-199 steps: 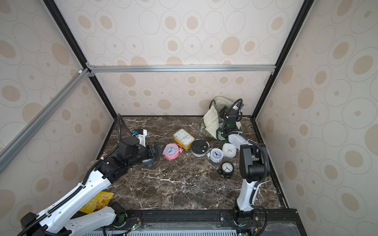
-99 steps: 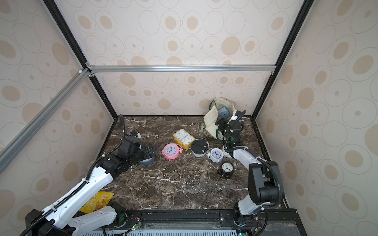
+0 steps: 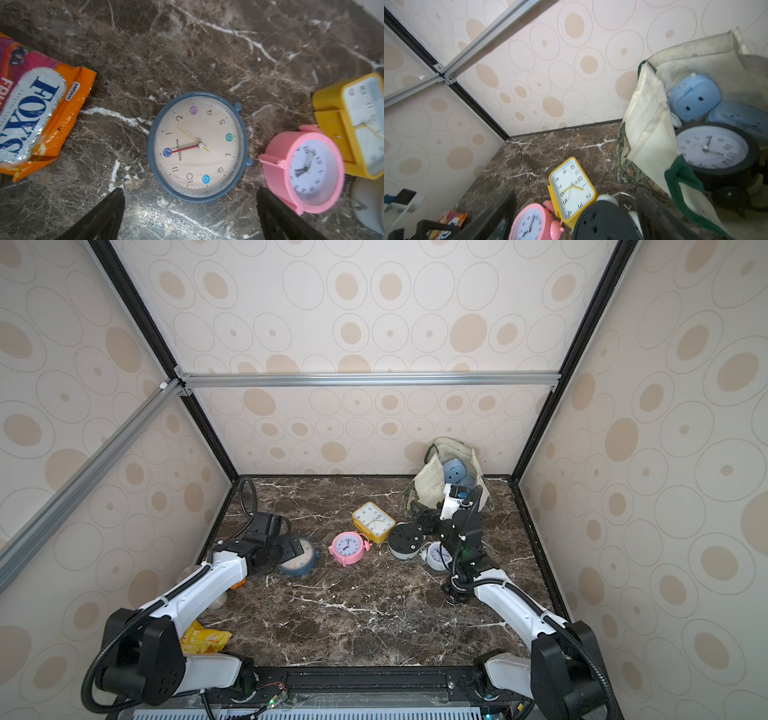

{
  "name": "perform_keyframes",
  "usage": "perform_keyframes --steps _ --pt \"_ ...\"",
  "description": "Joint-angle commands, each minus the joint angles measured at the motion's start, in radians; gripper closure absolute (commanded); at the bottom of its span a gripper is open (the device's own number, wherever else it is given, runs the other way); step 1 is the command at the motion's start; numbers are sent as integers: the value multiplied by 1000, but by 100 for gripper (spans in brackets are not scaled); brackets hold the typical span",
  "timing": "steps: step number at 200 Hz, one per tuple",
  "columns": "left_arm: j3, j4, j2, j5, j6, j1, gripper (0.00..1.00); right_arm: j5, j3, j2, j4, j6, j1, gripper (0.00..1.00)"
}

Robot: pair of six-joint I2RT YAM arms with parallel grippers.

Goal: Put the alarm clock into the canvas bag
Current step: Move the alarm to the center of the board.

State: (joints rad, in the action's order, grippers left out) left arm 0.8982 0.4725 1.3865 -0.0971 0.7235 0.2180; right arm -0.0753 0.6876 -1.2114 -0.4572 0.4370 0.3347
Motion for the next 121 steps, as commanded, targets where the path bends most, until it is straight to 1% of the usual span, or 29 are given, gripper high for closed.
perform_keyframes --steps 1,26,60,121 --pt "46 -43 65 8 -46 -32 2 -66 -32 25 49 15 30 10" --pt "68 -116 123 22 -71 -33 2 -93 -60 39 66 3 62 10" --pt "144 -85 232 -14 -81 -34 2 -130 -85 48 84 27 65 11" --pt "210 -124 354 74 -149 -33 1 -174 -103 37 66 52 67 12"
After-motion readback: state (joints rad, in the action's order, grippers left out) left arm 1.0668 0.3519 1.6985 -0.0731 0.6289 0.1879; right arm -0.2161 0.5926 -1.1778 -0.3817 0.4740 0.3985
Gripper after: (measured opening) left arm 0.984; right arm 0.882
